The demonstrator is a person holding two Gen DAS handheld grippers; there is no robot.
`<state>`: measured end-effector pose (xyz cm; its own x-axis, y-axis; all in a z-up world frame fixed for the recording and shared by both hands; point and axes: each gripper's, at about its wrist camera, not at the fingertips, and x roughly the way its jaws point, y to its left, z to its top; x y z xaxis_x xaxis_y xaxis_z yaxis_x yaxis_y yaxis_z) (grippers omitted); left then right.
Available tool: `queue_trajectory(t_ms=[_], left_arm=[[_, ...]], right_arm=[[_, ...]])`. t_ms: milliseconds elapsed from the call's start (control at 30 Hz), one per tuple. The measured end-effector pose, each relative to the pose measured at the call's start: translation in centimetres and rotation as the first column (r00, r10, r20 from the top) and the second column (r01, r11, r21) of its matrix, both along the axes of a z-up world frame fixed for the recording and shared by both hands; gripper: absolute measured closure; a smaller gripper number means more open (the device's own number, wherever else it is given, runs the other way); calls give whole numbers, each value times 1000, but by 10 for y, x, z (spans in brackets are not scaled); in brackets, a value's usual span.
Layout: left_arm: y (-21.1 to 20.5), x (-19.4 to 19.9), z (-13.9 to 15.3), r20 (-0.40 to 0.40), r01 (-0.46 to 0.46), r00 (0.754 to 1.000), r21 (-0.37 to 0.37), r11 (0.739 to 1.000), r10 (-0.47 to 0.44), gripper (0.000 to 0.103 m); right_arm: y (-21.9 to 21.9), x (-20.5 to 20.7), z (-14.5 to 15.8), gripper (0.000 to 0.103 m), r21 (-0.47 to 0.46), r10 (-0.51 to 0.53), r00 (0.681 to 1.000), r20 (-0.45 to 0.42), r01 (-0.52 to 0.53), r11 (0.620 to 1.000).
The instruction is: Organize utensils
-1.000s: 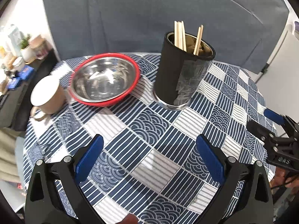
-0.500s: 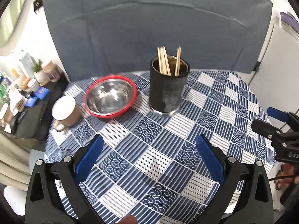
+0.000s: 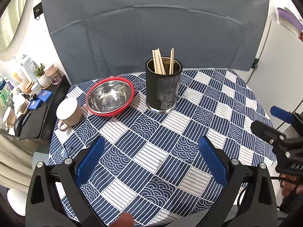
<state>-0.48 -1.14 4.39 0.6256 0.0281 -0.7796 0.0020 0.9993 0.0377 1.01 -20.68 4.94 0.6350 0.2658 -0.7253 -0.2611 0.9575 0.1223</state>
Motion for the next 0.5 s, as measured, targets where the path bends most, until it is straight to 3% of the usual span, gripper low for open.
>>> queue_trajectory(t_ms=[267, 500], left_arm=[[13, -3, 0, -2, -58, 998, -51, 997, 58, 6], [12, -3, -2, -23, -51, 999, -63, 997, 49, 6]], right_arm=[[-3, -7, -7, 8, -19, -33, 999, 5, 33, 999], [-4, -10, -6, 8, -5, -48, 999, 18, 48, 999]])
